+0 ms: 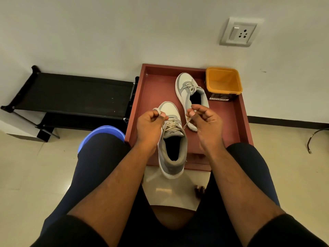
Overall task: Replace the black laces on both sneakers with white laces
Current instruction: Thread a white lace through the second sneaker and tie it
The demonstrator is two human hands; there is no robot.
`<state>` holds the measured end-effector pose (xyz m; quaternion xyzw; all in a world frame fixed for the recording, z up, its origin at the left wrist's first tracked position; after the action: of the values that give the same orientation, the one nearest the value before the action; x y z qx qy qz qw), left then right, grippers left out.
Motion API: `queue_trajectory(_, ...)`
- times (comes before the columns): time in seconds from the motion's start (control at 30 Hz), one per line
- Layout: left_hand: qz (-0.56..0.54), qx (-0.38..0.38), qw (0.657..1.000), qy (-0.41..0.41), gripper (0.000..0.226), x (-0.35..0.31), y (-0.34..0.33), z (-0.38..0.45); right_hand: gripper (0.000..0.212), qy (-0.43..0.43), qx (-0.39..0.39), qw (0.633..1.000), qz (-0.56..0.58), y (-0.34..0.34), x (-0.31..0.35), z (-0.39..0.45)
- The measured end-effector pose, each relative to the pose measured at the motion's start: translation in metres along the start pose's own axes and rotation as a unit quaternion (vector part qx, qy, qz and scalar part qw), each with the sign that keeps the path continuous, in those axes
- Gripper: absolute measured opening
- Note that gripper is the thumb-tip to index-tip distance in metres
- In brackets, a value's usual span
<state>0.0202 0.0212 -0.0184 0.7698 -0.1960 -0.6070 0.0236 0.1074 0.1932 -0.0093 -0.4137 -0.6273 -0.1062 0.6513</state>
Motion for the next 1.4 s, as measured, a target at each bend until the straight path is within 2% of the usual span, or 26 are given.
queue_trajectory(0.13,0.055,0.023,0.994,-0.089,0.014,-0.04,0.0,-0.003,0.021,0.084,0.085,0.984,-0.135,-0.032,0.033,-0.006)
queue_trajectory(0.23,0.062,0.028,0.989,-0.132,0.013,-0.066,0.003,-0.007,0.022,0.149,0.126,0.964,-0.18,-0.05,0.054,-0.012)
queue_trajectory(0.33,0.067,0.033,0.98,-0.183,0.014,-0.093,0.005,-0.013,0.023,0.253,0.182,0.919,-0.241,-0.069,0.079,-0.02)
queue_trajectory(0.4,0.069,0.033,0.976,-0.203,0.015,-0.108,0.008,-0.016,0.023,0.299,0.196,0.896,-0.262,-0.076,0.092,-0.021)
queue_trajectory(0.47,0.052,0.04,0.975,-0.213,0.015,-0.119,0.011,-0.018,0.025,0.315,0.186,0.893,-0.262,-0.078,0.102,-0.02)
queue_trajectory(0.63,0.035,0.078,0.975,-0.207,0.019,-0.129,0.008,-0.018,0.051,0.292,0.172,0.91,-0.239,-0.087,0.117,-0.019)
queue_trajectory(0.77,0.029,0.127,0.975,-0.179,0.013,-0.117,0.004,-0.012,0.06,0.273,0.164,0.921,-0.223,-0.092,0.121,-0.016)
queue_trajectory(0.87,0.053,0.119,0.97,-0.207,0.019,-0.12,0.004,-0.01,0.056,0.248,0.171,0.929,-0.216,-0.098,0.122,-0.007)
queue_trajectory(0.97,0.07,0.1,0.964,-0.236,0.014,-0.127,0.003,-0.007,0.053,0.221,0.184,0.94,-0.185,-0.102,0.12,0.0)
queue_trajectory(1.07,0.076,0.077,0.962,-0.25,0.008,-0.129,0.003,0.0,0.041,0.175,0.132,0.97,-0.103,-0.079,0.107,0.017)
queue_trajectory(1.13,0.067,0.063,0.965,-0.244,0.009,-0.128,0.005,0.006,0.033,0.106,0.128,0.979,-0.12,-0.062,0.074,0.023)
queue_trajectory(1.2,0.077,0.063,0.966,-0.24,0.011,-0.126,0.004,0.011,0.028,0.028,0.163,0.971,-0.171,-0.05,0.025,0.015)
queue_trajectory(1.27,0.077,0.066,0.967,-0.234,0.014,-0.125,0.003,0.015,0.021,0.016,0.147,0.974,-0.171,-0.04,0.001,0.007)
queue_trajectory(1.3,0.072,0.065,0.969,-0.226,0.015,-0.125,0.004,0.017,0.02,0.055,0.133,0.973,-0.183,-0.039,0.004,0.005)
queue_trajectory(1.33,0.068,0.064,0.972,-0.217,0.015,-0.124,0.004,0.019,0.02,0.128,0.133,0.955,-0.231,-0.042,0.015,0.003)
queue_trajectory(1.4,0.06,0.06,0.977,-0.195,0.016,-0.122,0.007,0.025,0.019,0.323,0.177,0.857,-0.361,-0.062,0.039,-0.007)
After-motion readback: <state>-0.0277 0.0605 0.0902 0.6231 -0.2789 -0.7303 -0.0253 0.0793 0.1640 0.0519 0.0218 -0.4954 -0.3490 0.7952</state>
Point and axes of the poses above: each hand's wrist, its own z-axis towards the middle knuckle, its own y-axis out of the back of the hand, x = y × z, the point moved 9 cm from there along z, towards the middle knuckle, and after that the axes turned 12 degrees about z, right-handed, at the moved point
